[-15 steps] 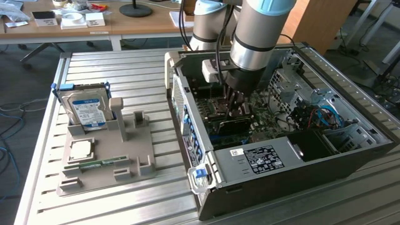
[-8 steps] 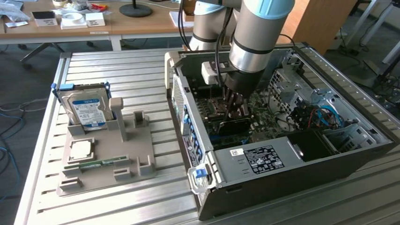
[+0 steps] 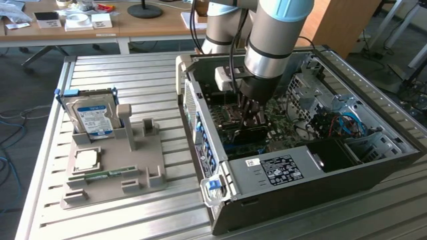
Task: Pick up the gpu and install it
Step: 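Press down on the gpu until it lock into place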
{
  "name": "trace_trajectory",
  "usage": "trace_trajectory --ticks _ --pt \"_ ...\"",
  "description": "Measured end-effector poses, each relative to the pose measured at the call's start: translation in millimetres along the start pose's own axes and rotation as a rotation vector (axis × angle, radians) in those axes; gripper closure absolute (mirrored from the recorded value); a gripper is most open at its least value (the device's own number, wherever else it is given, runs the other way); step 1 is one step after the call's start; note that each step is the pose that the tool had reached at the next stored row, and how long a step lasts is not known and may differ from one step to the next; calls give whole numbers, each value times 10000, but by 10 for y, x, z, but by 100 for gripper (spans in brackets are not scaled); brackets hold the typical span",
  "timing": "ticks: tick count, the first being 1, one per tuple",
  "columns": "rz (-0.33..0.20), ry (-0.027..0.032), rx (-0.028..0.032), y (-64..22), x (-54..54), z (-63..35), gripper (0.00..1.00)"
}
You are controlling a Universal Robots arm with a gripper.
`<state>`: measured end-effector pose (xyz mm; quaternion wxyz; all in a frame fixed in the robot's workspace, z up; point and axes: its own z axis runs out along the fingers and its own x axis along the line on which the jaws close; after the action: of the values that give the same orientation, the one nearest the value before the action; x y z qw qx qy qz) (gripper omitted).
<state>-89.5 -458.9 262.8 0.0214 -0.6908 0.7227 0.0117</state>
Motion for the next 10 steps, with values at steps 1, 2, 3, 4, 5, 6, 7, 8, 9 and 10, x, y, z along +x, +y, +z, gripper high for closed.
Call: trace_trajectory --ticks 1,2,3,4,5,6,7,8,9,10 --pt "0 0 1 0 0 0 89" --pt "0 -2 1 0 0 1 89" --pt "0 -4 3 0 0 5 89" --pt "-1 -3 2 0 0 8 89" --pt "0 -2 1 0 0 8 89" --pt "0 -2 1 0 0 8 89" --pt "0 -2 0 0 0 8 89" --pt "0 -2 1 0 0 8 89" --pt "1 -3 1 0 0 9 89" --pt "1 -2 2 1 0 10 89"
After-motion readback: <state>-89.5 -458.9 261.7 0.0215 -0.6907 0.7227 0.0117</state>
